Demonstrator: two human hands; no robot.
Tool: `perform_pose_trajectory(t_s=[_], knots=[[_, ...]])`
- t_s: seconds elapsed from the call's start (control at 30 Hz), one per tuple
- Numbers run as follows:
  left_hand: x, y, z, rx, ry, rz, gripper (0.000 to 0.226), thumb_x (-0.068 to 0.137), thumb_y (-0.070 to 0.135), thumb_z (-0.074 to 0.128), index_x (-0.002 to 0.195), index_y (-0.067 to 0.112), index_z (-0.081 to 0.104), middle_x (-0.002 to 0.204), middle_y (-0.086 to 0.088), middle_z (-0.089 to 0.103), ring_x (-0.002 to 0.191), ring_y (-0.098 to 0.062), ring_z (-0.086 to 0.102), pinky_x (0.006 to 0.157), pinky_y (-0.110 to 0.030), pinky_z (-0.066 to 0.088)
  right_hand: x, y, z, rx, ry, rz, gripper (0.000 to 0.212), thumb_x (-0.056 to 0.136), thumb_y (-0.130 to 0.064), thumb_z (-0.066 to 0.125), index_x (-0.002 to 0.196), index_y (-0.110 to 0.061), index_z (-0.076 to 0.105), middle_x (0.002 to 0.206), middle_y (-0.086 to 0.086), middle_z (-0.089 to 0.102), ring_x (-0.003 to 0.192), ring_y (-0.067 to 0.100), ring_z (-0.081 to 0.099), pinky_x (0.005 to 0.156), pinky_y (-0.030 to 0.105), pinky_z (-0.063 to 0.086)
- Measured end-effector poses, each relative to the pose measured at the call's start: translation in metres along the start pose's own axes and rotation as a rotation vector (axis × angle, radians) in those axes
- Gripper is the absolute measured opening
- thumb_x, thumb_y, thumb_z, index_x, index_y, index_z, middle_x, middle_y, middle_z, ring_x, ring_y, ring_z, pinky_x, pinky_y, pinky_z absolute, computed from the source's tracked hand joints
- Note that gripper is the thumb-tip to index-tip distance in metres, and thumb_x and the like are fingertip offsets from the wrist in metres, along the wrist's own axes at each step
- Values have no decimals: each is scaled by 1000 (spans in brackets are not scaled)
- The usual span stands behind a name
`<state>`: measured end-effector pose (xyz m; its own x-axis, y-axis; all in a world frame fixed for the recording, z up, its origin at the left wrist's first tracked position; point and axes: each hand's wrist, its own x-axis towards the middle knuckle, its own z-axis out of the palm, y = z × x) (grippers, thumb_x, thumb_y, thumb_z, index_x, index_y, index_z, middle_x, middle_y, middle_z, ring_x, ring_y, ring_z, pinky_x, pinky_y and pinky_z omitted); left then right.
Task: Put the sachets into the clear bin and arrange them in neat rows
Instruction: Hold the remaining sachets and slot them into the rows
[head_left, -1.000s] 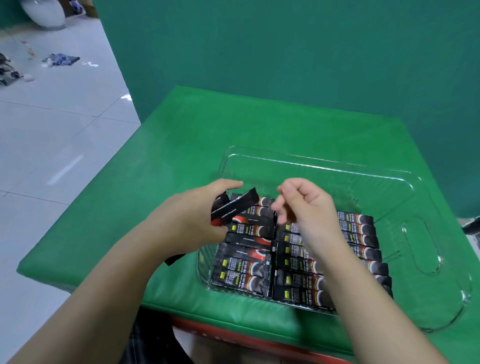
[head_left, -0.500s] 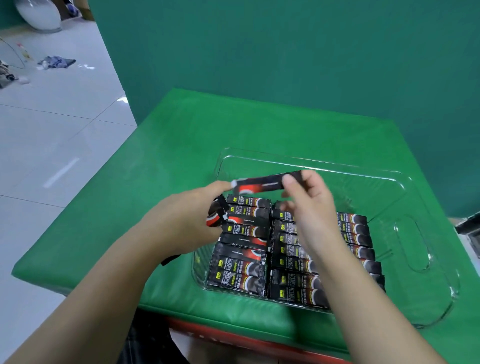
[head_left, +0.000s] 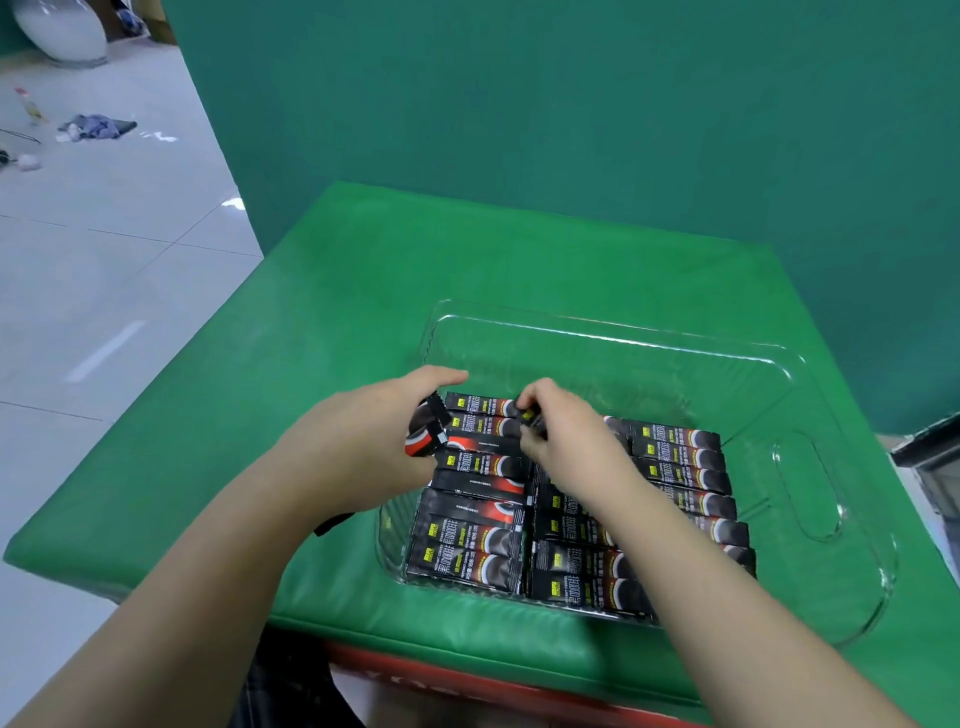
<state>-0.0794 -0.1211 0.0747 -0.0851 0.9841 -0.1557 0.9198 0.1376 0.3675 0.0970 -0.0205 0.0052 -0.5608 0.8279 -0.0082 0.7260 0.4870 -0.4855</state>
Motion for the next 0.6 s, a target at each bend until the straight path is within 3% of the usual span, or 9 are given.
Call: perform_pose_trajectory(t_s=[0.13,0.2,0.3,0.4,0.6], knots=[[-1,1,0,-10,39,11,72,82,26,61,138,53,25,69,21,49,57,0,47,50,-19,33,24,-10,15,-132,-33,-118,33,92,-16,53,125,-16,47,104,5,53,91,19,47,80,29,35],[-1,1,0,-9,47,12,71,82,25,60,138,53,26,67,21,48,56,2,46,49,-17,31,37,-15,24,-169,-75,-163,39,92,-21,55,130,-17,45,120,7,56,111,23,49,93,32,35],[-1,1,0,-4,56,15,70,82,25,60,137,53,26,66,21,47,53,5,44,47,-15,31,47,-16,30,-232,-184,-173,61,89,-32,61,142,-19,34,144,2,43,135,20,33,108,38,26],[-1,2,0,-7,52,12,71,82,26,60,137,54,25,67,22,46,54,3,44,47,-16,30,44,-8,30,-304,-154,-151,58,88,-34,61,140,-22,39,140,-2,46,132,18,33,107,38,26],[-1,2,-1,3,42,5,72,83,26,60,138,54,24,64,17,46,51,-4,45,45,-19,28,37,13,27,-428,-102,-75,33,89,-36,61,117,-19,59,116,-1,59,112,21,44,92,36,34]])
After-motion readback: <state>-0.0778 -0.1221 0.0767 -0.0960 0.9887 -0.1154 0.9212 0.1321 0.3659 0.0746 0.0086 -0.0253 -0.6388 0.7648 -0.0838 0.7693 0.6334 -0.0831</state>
